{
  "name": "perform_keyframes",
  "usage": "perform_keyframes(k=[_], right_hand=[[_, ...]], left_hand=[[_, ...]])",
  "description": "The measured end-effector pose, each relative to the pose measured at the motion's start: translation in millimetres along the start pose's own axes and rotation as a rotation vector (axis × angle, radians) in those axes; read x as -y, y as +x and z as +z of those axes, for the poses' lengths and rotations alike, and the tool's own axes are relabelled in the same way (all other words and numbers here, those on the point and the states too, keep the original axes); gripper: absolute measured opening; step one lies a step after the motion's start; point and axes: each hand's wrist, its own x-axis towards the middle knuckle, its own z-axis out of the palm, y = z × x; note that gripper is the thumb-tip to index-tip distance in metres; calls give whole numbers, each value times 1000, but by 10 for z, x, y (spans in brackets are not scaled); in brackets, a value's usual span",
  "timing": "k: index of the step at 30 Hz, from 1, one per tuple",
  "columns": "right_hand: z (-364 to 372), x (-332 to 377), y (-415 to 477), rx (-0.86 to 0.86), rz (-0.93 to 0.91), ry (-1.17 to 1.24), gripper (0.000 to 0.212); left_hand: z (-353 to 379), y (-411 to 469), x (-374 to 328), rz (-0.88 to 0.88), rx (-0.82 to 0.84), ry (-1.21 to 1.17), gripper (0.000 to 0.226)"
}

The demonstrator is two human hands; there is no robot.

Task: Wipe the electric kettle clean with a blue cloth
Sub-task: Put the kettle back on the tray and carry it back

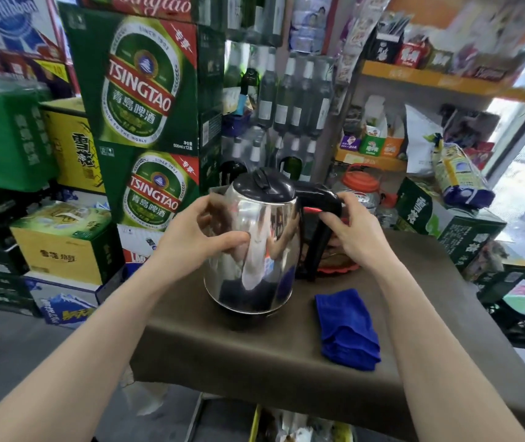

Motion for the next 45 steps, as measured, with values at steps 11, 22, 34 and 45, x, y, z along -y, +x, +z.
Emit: perform_keyframes(k=[11,22,34,45], right_hand=[[-724,-357,1012,-363,72,-218,37],[-528,-1162,1617,-436,168,-187,35],[-440,-1442,1722,-407,219,-101,41],[-341,-1622,1530,-349,283,-98,31]], left_hand=[[913,1748,-236,4,85,-76,48],[1716,2548,449,-61,133,-153,80],[1973,2636,741,-19,166,-113,77],[2075,2748,848,-36,226,-208,73]])
